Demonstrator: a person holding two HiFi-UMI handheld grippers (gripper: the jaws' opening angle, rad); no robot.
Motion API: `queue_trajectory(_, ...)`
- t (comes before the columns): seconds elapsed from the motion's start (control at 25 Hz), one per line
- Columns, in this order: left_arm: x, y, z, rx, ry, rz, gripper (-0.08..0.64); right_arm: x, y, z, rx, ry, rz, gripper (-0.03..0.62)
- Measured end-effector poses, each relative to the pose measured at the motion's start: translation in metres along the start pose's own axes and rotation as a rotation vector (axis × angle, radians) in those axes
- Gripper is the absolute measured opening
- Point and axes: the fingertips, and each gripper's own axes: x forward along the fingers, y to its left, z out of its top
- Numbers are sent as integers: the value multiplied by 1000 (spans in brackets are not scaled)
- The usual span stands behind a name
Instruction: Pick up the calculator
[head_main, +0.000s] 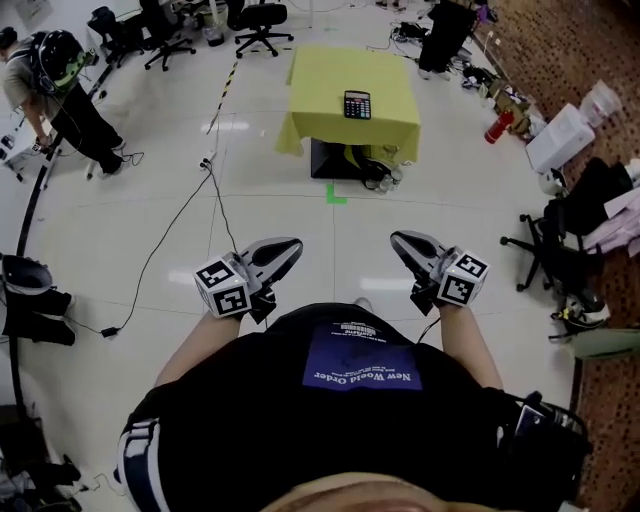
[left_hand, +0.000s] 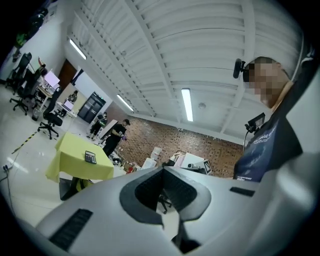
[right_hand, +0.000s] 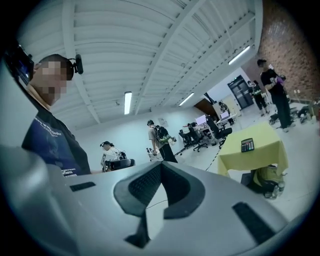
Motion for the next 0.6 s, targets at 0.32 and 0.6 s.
queue_trajectory(0.32, 88, 44, 27, 42, -59, 143, 6, 13, -107, 36, -16, 42, 158, -14)
queue_trajectory(0.6, 181, 58, 49, 43, -107, 195, 6, 4, -179, 73, -56, 88, 286, -14)
